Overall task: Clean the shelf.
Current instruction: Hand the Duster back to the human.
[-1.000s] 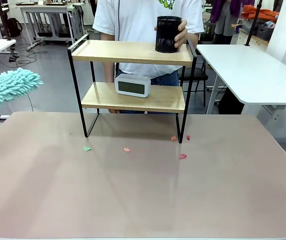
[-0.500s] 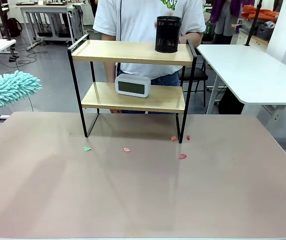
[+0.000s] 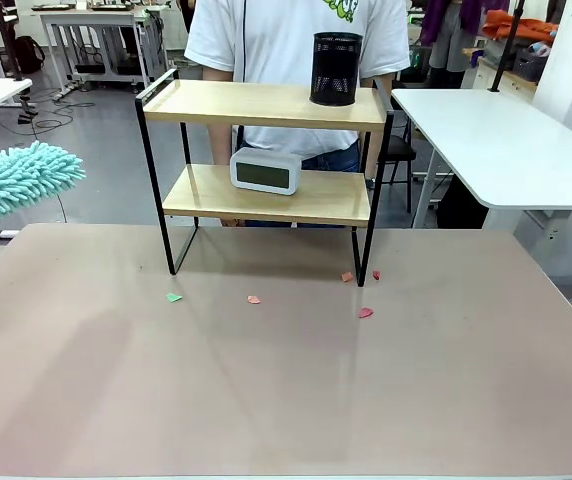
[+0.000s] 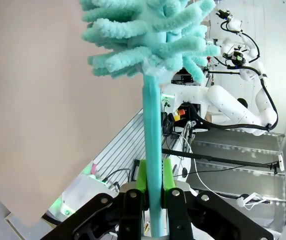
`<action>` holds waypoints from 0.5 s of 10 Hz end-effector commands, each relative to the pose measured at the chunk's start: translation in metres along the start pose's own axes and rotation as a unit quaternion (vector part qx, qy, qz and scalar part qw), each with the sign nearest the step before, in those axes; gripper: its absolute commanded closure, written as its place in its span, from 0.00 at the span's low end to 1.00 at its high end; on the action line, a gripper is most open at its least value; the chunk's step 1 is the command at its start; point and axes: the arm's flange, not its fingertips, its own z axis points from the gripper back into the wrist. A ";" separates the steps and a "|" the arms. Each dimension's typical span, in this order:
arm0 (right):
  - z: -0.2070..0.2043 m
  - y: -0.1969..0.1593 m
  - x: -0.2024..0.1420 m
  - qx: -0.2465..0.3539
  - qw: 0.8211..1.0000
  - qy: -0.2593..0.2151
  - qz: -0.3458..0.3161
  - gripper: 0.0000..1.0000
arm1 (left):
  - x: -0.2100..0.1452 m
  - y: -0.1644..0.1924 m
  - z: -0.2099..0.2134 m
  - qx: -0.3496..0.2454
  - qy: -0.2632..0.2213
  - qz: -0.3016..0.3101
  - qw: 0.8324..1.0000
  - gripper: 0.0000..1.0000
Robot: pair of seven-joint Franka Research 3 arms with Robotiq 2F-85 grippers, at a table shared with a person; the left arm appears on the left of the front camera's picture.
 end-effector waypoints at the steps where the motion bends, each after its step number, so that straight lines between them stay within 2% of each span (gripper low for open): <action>1: 0.000 0.000 0.000 0.000 1.000 0.000 0.000 0.00 | 0.000 0.000 0.000 0.000 0.000 0.000 1.000 0.87; 2: 0.016 0.032 -0.004 -0.029 0.996 -0.013 0.087 0.00 | 0.010 -0.026 -0.006 -0.008 0.111 -0.093 0.989 0.87; 3: 0.016 0.070 0.003 -0.042 0.986 -0.010 0.162 0.00 | 0.011 -0.054 0.006 -0.008 0.124 -0.171 0.977 0.87; 4: 0.008 0.099 0.013 -0.035 0.980 0.009 0.198 0.00 | -0.005 -0.079 0.027 -0.005 0.056 -0.209 0.976 0.87; 5: -0.010 0.115 0.013 -0.004 0.973 0.053 0.226 0.00 | -0.027 -0.097 0.035 -0.012 0.040 -0.256 0.966 0.87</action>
